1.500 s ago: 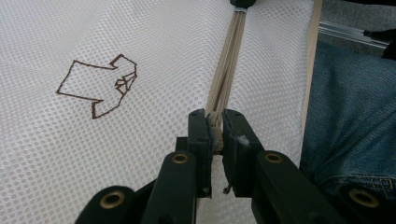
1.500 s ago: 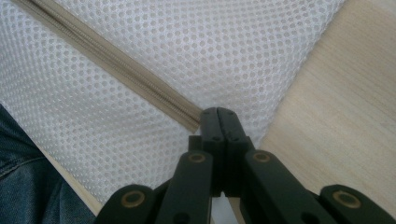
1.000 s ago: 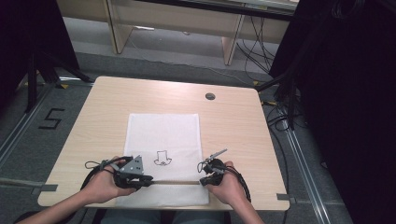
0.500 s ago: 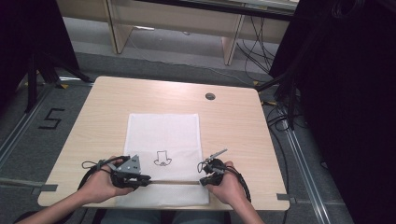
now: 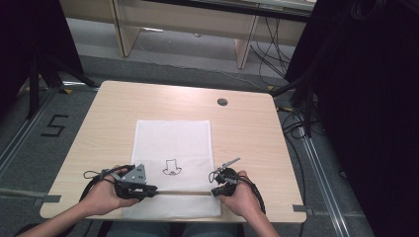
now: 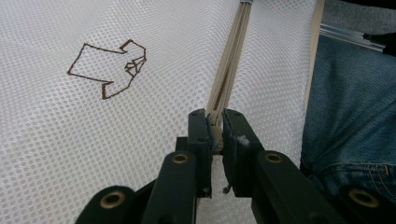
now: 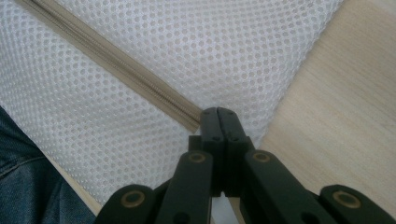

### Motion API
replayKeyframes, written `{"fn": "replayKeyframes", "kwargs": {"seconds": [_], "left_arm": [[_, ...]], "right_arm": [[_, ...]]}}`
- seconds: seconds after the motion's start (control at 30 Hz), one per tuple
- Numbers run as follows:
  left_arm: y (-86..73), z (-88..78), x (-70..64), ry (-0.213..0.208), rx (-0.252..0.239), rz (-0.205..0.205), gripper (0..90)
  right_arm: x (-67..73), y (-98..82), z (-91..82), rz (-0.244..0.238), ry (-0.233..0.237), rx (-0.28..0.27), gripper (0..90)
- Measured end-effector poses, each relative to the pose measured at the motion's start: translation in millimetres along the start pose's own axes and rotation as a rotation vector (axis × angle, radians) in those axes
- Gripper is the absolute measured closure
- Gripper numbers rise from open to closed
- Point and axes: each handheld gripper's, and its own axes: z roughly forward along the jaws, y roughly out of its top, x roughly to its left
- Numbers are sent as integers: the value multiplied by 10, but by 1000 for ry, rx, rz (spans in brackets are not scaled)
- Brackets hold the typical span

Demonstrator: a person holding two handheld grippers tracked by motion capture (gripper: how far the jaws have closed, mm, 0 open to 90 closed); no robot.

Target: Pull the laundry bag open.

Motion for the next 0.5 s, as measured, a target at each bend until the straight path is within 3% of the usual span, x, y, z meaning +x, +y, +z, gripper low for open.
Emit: {"fn": "replayKeyframes", "kwargs": {"seconds": [0.03, 0.07, 0.13, 0.17, 0.27, 0.33, 0.43, 0.47, 0.5], "left_arm": [[6, -2, 10, -3, 6, 27, 820], [2, 3, -5, -1, 4, 7, 820], [8, -5, 11, -3, 0, 26, 820], [3, -4, -2, -2, -3, 1, 820], [-3, -16, 19, 4, 17, 19, 820], [-13, -18, 12, 3, 5, -5, 820], [-26, -40, 27, 3, 4, -2, 820], [-25, -47, 31, 16, 17, 16, 820], [-27, -42, 29, 5, 1, 12, 820]], "right_arm": [[1, 0, 2, 0, -1, -1, 900], [1, -1, 1, -1, -2, -1, 900], [-7, -1, 6, -12, 0, -9, 900], [-7, -1, 5, -11, 2, -8, 900], [-3, -1, 0, 2, 2, 0, 900], [-4, -1, 0, 2, 3, -1, 900], [-5, -1, 0, -1, 3, -1, 900], [-4, 0, 0, -1, 3, 0, 900], [-20, 2, 8, -25, 6, -11, 900]]}}
